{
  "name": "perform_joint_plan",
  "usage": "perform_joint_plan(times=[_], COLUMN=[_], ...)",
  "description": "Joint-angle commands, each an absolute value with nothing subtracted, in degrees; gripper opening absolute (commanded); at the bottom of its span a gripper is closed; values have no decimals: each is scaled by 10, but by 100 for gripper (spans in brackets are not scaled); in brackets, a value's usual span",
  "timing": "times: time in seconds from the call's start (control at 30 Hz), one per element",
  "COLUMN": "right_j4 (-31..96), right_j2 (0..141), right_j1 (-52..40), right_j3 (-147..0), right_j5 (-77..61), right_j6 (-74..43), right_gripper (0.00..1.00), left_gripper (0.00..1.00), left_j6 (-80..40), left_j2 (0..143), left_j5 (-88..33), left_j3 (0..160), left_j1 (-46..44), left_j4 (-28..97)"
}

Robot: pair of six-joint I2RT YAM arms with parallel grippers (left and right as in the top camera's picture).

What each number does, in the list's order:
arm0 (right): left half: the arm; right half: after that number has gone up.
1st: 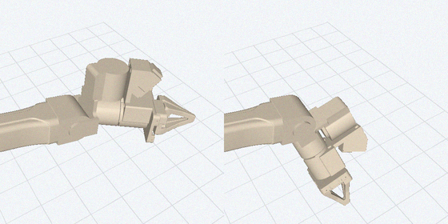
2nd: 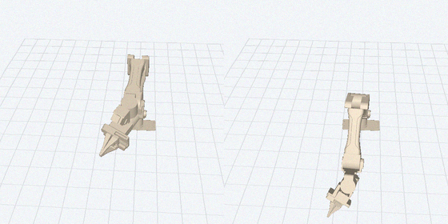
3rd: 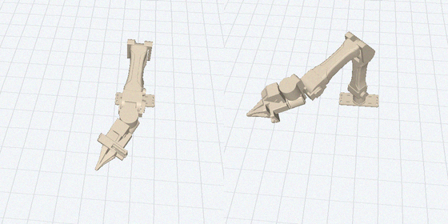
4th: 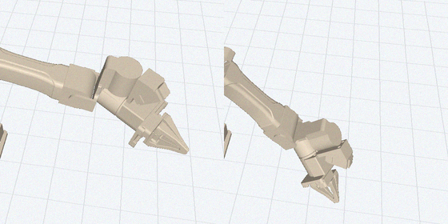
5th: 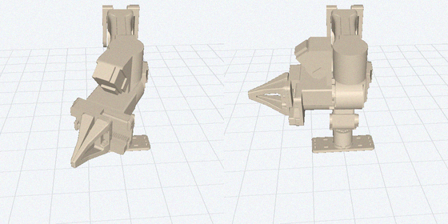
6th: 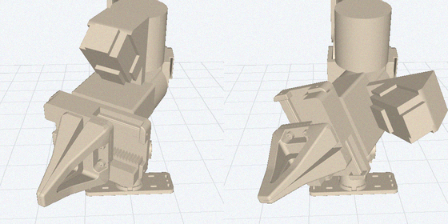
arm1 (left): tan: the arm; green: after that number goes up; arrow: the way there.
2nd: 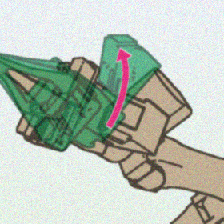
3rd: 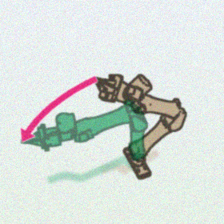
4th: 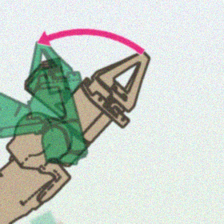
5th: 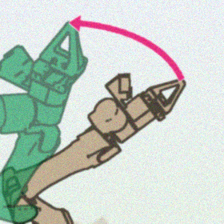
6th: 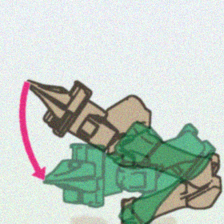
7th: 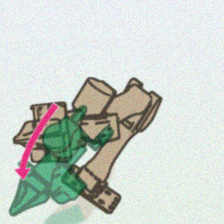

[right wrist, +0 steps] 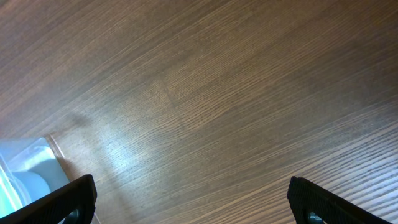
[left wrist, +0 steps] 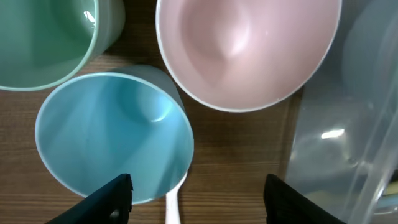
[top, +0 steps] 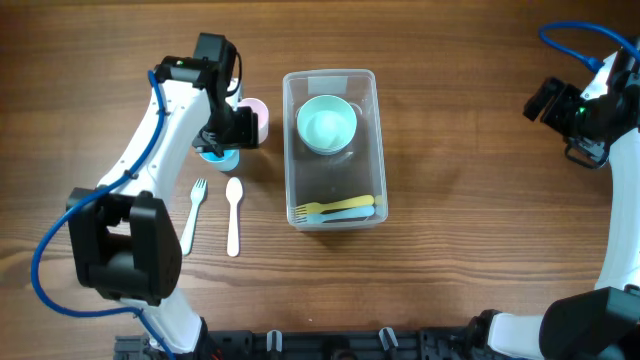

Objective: Pack container
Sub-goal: 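Grasp the blue cup with the left gripper, then carry the blue cup into the container and release it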

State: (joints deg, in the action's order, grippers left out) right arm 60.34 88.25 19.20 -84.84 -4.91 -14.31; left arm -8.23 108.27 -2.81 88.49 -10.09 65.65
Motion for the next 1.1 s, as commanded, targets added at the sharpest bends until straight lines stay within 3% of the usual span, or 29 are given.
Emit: perform_joint_plan(times=[0.0,0.13,0.2,0.27,0.37,0.53,0.8,0.9,1.07], right_j4=[602,602,602,602,602,602,602,602,602], right_j2=[890,890,890,890,890,890,890,890,890], right_j1=[193,192,193,193,192,193,193,193,193], right_j3=[-848,-848,-848,-848,-848,-848,-848,-848,-848], right_j5=[-51,-51,-51,-52,-51,-51,-51,-52,-51], right_j6=[-152,-152,-152,-152,-152,-152,-152,-152,-152], right_gripper=[100,100,100,100,100,100,100,100,100], left_gripper=[67,65,55,40,4,4,4,4,4], left_j6=[-79,-75,-75,-75,-75,-80,-122,-127,-142], left_j2=[1105,1134,1145,1146,1146,1132,987,940,988], left_j5=[-11,1,1,1,1,4,-6,-30,-29], left_j3=[888,888,888,888,888,891,959,960,959], left_j1=[-101,-101,-101,-101,-101,-101,-151,-237,-379], left_j4=[645,621,613,608,611,648,738,708,649])
